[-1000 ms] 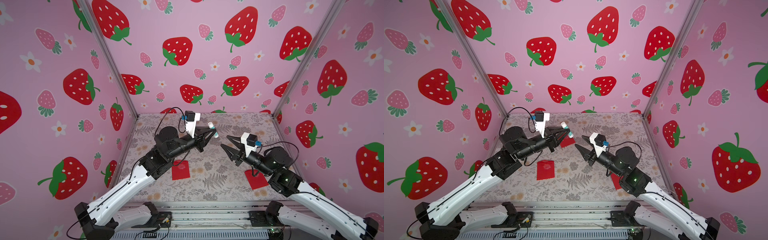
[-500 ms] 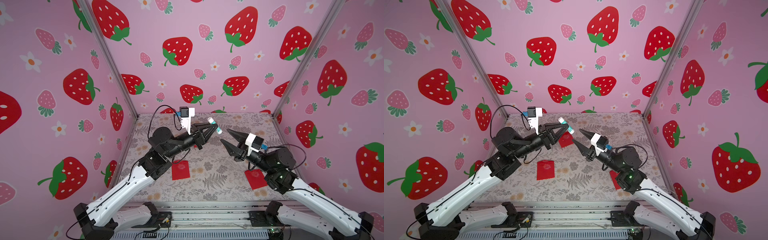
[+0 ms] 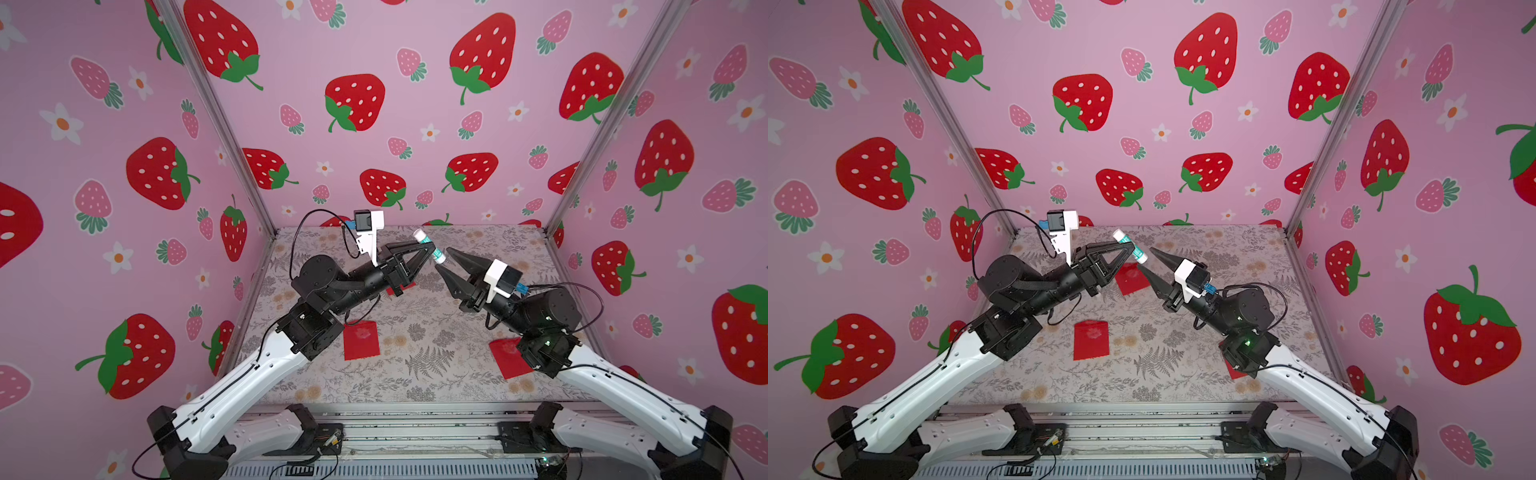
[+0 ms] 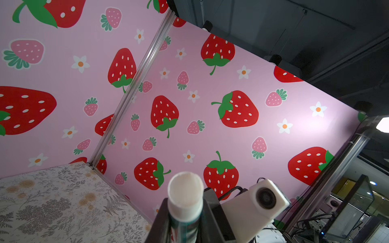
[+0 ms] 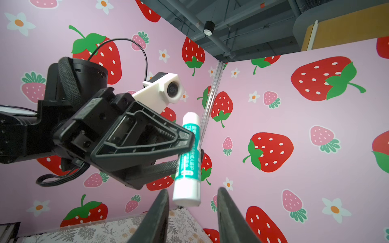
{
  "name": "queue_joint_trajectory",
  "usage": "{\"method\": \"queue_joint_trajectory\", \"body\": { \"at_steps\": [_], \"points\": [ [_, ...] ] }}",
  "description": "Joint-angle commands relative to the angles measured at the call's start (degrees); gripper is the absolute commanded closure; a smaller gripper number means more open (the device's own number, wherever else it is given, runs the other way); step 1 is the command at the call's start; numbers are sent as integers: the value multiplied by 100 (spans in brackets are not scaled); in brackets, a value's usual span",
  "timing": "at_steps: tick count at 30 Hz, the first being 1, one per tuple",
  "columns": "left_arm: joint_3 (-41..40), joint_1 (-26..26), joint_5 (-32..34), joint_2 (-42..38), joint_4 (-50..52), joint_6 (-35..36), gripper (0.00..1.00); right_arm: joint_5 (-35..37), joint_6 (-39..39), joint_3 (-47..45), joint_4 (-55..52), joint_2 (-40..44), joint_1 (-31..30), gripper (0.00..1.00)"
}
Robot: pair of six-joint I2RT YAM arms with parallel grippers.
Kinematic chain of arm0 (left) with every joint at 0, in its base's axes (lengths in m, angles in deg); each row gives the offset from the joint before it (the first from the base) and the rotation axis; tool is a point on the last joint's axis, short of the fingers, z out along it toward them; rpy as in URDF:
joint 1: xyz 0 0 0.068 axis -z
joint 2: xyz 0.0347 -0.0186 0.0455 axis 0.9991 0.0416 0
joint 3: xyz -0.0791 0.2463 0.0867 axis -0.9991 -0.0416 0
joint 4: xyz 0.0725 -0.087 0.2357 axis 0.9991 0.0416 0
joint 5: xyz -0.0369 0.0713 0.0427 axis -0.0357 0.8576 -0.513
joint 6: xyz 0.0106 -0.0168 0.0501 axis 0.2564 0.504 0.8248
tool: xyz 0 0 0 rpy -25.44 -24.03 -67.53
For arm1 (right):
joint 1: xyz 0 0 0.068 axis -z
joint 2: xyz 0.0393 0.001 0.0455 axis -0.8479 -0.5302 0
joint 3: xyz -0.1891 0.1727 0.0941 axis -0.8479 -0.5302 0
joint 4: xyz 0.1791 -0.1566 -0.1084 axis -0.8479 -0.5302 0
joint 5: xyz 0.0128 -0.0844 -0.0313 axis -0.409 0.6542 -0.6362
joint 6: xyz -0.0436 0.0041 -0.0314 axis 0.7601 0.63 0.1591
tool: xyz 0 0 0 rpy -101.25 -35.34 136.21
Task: Seal the envelope with a glue stick
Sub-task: Unscrew the glue stick.
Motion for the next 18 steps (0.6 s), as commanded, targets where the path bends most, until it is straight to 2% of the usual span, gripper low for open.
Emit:
{"method": "queue_joint_trajectory", "body": {
  "at_steps": [1, 9, 18],
  "points": [
    [154, -17, -64, 5, -307, -100, 100, -53, -22, 185, 360, -8, -3, 63],
    [189, -17, -110, 56, -347, -136, 100, -39, -110, 212, 422, -71, -3, 68],
    [189, -17, -130, 94, -367, -162, 100, -71, -250, 248, 469, -121, -3, 79]
  ]
}}
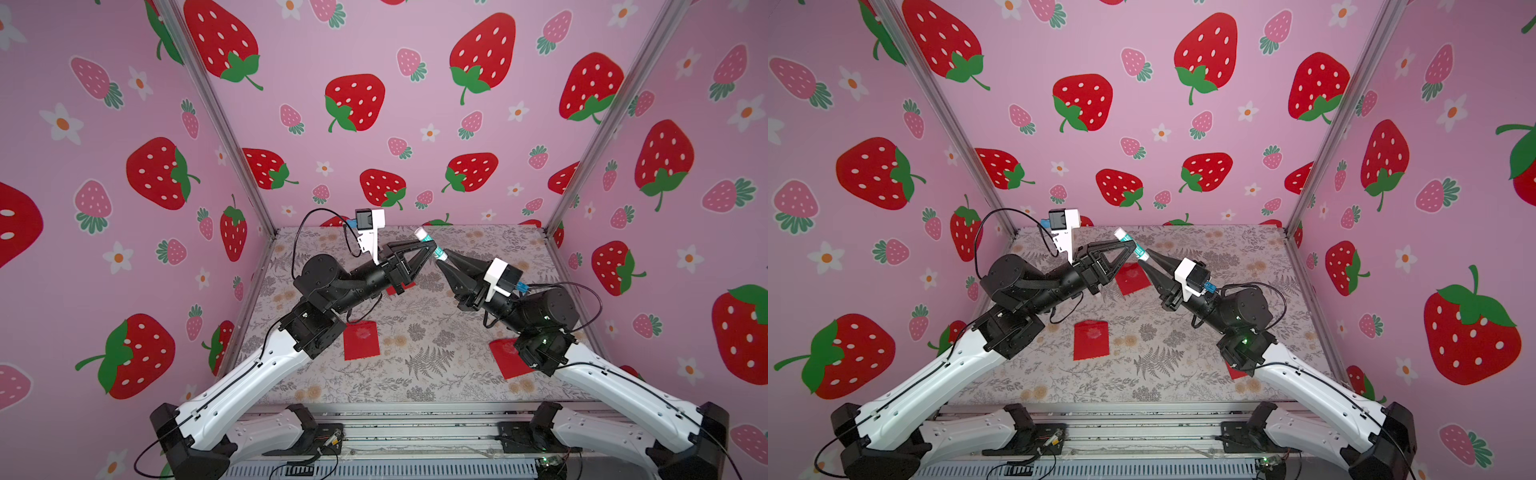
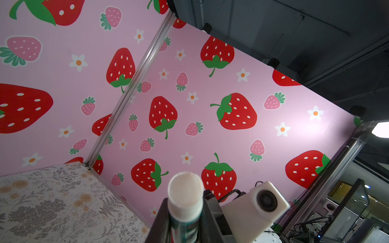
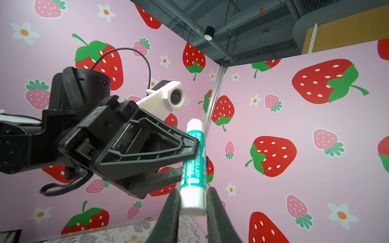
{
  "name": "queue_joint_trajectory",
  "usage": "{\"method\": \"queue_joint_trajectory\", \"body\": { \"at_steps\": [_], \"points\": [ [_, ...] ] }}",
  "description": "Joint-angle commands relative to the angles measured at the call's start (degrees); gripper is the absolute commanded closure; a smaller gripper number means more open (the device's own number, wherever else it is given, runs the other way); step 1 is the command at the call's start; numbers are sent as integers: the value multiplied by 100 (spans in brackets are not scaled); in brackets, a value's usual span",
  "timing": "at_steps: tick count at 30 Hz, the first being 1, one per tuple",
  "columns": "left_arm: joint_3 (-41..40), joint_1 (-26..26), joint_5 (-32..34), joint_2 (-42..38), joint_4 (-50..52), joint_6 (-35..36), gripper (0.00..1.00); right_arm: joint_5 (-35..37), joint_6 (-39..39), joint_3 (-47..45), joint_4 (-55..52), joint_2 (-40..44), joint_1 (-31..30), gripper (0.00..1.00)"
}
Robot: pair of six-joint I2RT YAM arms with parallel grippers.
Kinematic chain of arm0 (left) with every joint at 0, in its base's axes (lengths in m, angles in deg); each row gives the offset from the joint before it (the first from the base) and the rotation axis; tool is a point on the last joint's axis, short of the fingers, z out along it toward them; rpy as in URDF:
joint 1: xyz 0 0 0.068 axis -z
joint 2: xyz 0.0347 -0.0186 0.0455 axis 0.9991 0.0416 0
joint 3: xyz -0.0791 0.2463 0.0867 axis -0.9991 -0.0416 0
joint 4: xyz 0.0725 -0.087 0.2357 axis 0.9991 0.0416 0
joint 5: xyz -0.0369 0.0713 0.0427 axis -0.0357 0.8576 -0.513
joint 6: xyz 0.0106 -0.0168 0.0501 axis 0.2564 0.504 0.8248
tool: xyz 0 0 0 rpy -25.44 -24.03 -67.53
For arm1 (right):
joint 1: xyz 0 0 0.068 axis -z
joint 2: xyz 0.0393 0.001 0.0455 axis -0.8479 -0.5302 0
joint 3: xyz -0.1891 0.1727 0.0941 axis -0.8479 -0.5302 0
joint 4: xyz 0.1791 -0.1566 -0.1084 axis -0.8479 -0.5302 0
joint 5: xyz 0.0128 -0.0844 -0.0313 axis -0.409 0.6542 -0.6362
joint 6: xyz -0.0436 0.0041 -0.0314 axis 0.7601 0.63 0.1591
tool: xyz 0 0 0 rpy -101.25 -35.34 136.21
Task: Seal the envelope with a glue stick
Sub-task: Unscrew the glue stick.
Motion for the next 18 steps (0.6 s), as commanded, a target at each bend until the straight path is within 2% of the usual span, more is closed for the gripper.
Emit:
{"method": "queue_joint_trajectory", "body": {
  "at_steps": [1, 6, 9, 14, 18],
  "points": [
    [185, -15, -112, 18, -246, -31, 100, -15, -121, 215, 243, 5, -3, 80],
    [169, -15, -210, 27, -351, 48, 100, 94, -280, 215, 211, 16, -3, 88],
    [189, -15, -401, 40, -317, 381, 100, 139, -611, 249, 57, 47, -3, 94],
    [332, -50, -874, 22, 45, 1288, 100, -145, -1783, 149, -108, 216, -3, 100],
    [602, -120, -1846, 122, 259, 1889, 100, -866, -2828, -14, -233, 541, -3, 100]
  ]
}}
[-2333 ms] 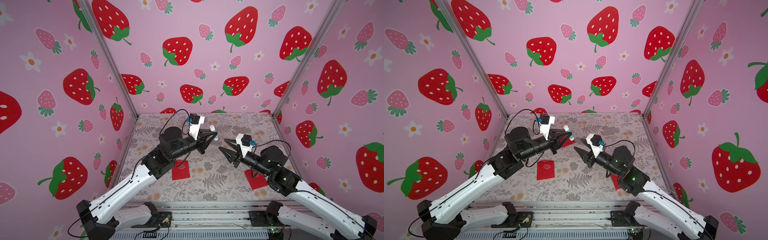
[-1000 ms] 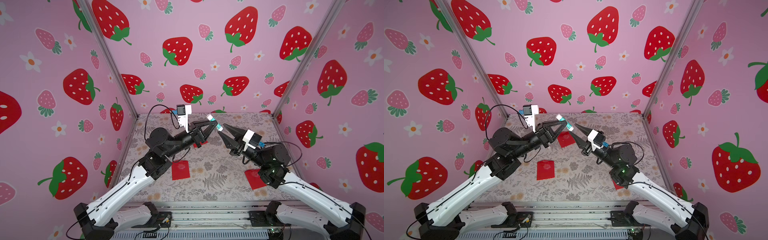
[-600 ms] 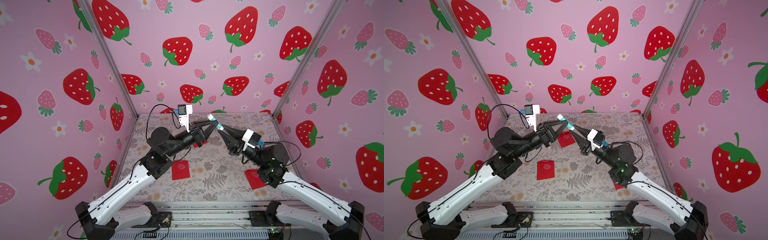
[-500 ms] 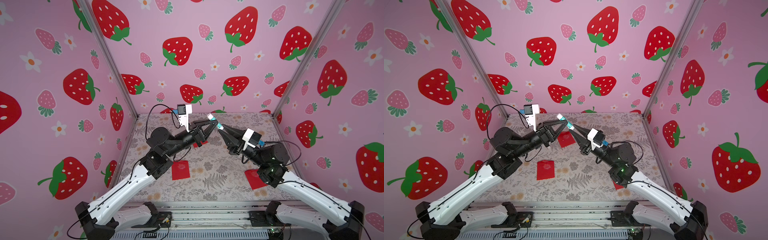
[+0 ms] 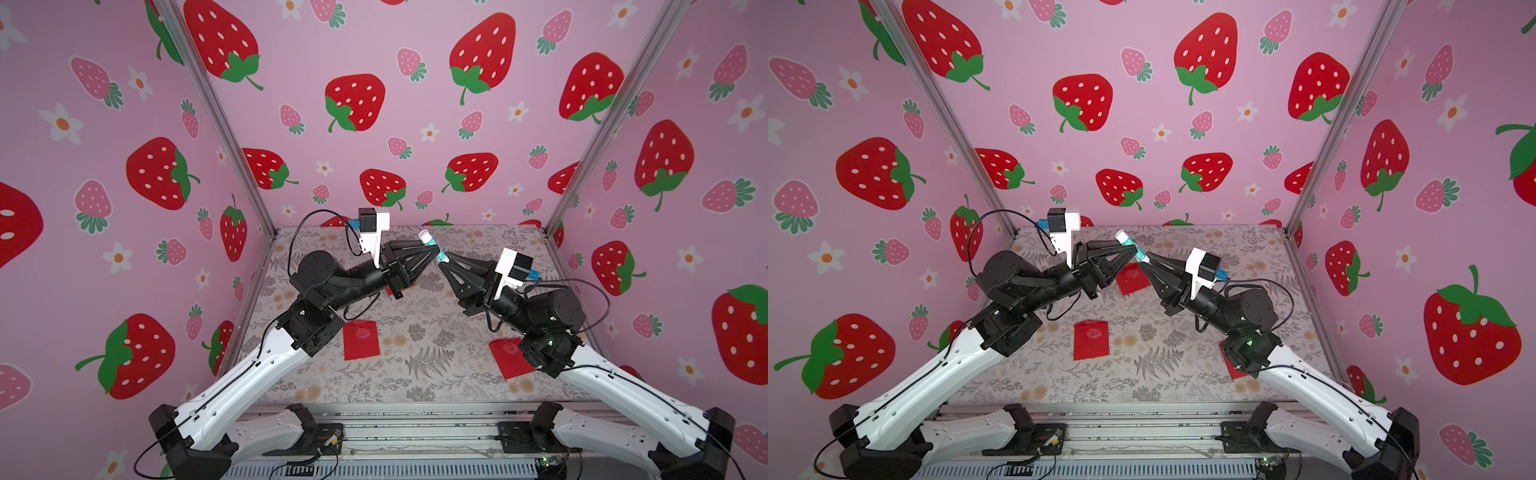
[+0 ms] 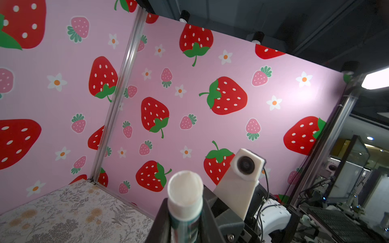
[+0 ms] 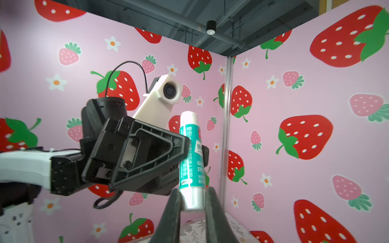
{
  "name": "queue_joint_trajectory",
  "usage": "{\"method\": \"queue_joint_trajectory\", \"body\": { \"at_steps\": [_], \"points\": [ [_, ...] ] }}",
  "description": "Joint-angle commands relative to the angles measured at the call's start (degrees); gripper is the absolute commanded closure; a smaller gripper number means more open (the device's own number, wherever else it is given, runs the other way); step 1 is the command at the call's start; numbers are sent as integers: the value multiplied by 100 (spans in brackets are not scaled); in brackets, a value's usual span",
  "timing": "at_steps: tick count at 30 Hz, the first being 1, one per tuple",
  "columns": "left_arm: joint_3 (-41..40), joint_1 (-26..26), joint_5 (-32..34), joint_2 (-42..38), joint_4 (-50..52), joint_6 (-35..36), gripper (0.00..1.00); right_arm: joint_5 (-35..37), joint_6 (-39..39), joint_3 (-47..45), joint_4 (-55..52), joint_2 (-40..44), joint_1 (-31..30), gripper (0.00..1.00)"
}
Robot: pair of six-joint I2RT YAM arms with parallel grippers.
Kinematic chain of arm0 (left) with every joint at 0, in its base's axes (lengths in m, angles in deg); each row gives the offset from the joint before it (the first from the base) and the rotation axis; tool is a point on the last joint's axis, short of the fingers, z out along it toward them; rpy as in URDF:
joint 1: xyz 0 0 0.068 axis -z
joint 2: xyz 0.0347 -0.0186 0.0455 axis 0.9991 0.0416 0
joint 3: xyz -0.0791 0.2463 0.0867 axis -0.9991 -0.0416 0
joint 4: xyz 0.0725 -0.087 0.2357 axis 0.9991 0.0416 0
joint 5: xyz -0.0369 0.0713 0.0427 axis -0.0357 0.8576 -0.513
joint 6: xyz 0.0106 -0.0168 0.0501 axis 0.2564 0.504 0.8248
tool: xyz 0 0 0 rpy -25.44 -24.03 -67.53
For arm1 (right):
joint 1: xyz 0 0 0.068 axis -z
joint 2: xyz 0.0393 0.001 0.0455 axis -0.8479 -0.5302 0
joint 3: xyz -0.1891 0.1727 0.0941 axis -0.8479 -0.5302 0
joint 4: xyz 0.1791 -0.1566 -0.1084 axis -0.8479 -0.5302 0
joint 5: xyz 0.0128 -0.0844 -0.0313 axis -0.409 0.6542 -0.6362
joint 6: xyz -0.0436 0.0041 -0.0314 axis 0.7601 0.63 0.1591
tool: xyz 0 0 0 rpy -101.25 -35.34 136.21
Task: Seal the envelope with a glue stick
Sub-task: Unscrew the glue stick.
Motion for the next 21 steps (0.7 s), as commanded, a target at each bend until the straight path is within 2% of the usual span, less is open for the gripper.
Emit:
{"method": "queue_joint_trajectory", "body": {
  "at_steps": [1, 6, 10, 12, 15, 18, 19, 21],
  "points": [
    [449, -42, -1323, 107, 200, 854, 100, -760, -1305, -130, 69, 356, -3, 100],
    [1047, -66, -3202, 400, 530, 1282, 100, -2165, -2292, -369, 219, 775, -20, 100],
    [1495, -27, -4545, 634, 722, 1369, 100, -3450, -2371, -259, -189, 822, -51, 100],
    [1727, 25, -4837, 677, 1310, 1764, 100, -3965, -2148, -99, -705, 836, -113, 100],
    [2041, 57, -4902, 708, 2295, 2494, 100, -3919, -1526, 29, -1490, 982, -229, 100],
    [1849, 52, -4442, 585, 2195, 2547, 100, -3347, -1070, -23, -1605, 1132, -317, 100],
    [1776, 61, -4237, 545, 2131, 2524, 100, -3077, -964, -44, -1609, 1176, -334, 96],
    [1562, 57, -3443, 417, 1933, 2421, 100, -2286, -661, -131, -1613, 1290, -361, 78]
  ]
}}
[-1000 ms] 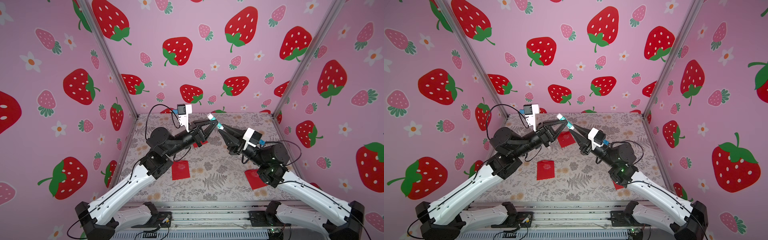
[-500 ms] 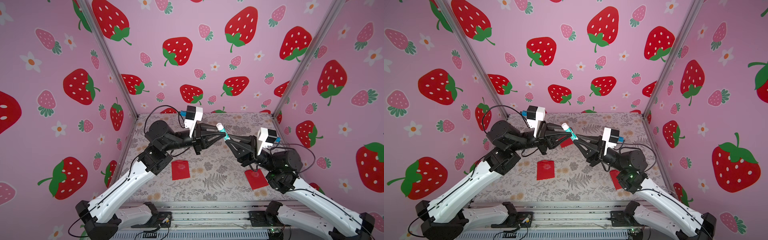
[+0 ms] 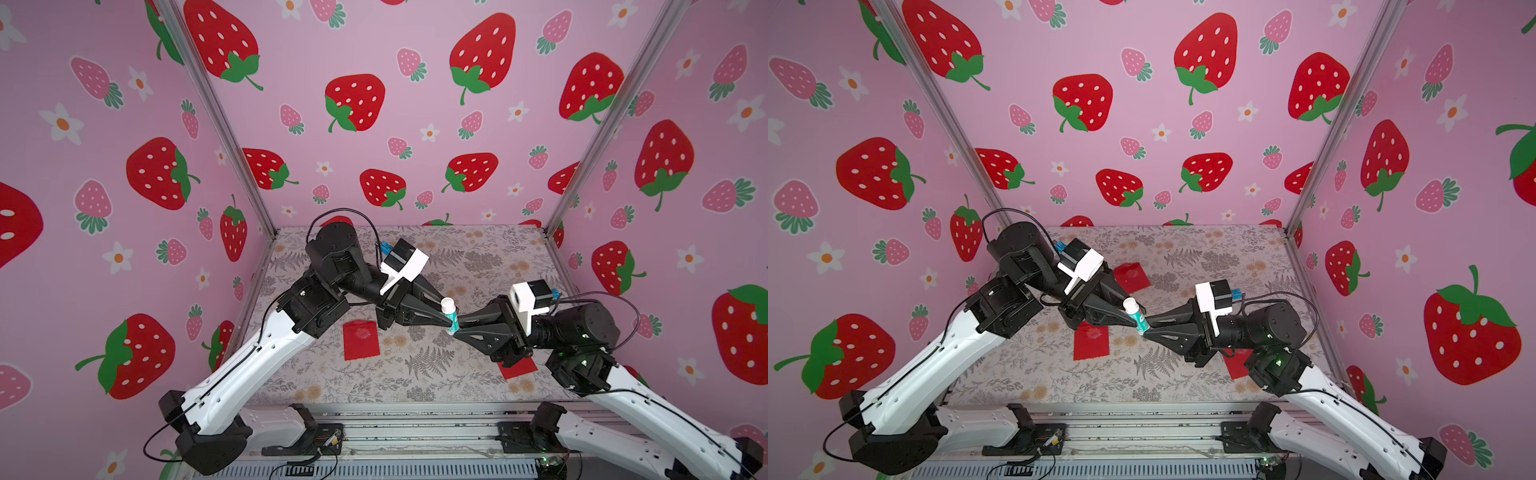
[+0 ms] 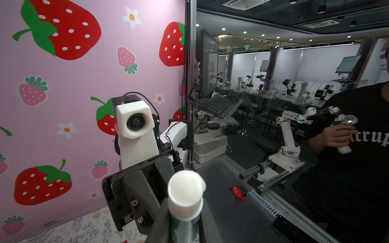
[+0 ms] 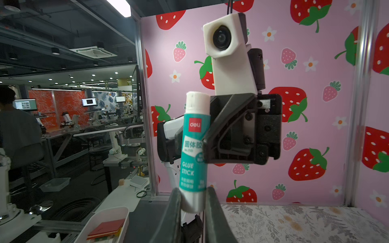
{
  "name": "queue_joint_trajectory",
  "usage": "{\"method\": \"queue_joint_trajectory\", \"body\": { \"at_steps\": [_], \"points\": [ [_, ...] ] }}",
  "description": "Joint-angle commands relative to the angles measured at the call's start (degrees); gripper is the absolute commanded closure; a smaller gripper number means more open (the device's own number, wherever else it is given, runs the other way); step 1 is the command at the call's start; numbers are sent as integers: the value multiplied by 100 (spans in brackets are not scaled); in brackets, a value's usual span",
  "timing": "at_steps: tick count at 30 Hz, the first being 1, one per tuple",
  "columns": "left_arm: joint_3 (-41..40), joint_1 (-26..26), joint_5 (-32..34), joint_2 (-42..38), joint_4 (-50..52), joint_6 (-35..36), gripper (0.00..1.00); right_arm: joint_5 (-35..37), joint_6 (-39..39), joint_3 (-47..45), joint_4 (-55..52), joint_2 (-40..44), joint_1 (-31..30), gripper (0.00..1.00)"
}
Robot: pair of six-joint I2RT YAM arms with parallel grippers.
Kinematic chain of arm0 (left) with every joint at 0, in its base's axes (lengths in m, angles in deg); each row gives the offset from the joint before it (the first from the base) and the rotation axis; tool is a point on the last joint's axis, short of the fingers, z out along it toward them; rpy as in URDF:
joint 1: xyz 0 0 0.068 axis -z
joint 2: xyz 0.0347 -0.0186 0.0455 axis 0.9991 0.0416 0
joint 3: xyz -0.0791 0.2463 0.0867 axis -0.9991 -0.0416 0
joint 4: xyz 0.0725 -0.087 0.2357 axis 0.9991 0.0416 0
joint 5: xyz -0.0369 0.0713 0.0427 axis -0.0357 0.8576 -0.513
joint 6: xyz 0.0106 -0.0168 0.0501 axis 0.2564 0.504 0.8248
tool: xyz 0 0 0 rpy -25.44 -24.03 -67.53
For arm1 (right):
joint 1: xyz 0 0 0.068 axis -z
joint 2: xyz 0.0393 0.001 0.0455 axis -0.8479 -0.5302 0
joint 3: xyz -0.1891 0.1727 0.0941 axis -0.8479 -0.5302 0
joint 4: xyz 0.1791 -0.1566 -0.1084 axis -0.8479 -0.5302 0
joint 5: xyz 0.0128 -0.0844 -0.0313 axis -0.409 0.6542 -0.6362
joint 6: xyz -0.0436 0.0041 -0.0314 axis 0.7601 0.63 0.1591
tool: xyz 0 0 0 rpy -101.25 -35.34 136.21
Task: Seal the envelope with a glue stick
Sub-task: Unscrew the glue stick.
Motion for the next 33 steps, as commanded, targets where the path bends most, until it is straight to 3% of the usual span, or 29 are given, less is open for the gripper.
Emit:
{"method": "queue_joint_trajectory", "body": {
  "at_steps": [1, 3, 5, 9, 12, 17, 22, 33],
  "points": [
    [-197, -69, 1375, -362, -404, -25, 100, 787, 793, -115, -273, 297, -108, 68],
    [-690, -72, 2520, -554, -1077, -569, 100, 1588, 1157, -280, -118, 426, -108, 55],
    [-1052, -72, 3423, -665, -1509, -1096, 100, 2201, 1563, -412, 160, 513, -105, 49],
    [-1630, -50, 4324, -826, -2337, -2193, 100, 2876, 2535, -527, 815, 403, -108, 41],
    [-1780, -54, 4459, -823, -2730, -2874, 100, 2979, 3230, -252, 706, 130, -108, 41],
    [-1825, -2, 4523, -929, -2759, -3061, 100, 3282, 3939, -12, 686, -284, -112, 43],
    [-1866, 14, 4595, -1011, -2726, -3070, 100, 3428, 4024, 70, 943, -521, -108, 46],
    [-1897, 10, 4680, -962, -2688, -3040, 100, 3063, 3839, 226, 1264, -844, -110, 55]
  ]
}}
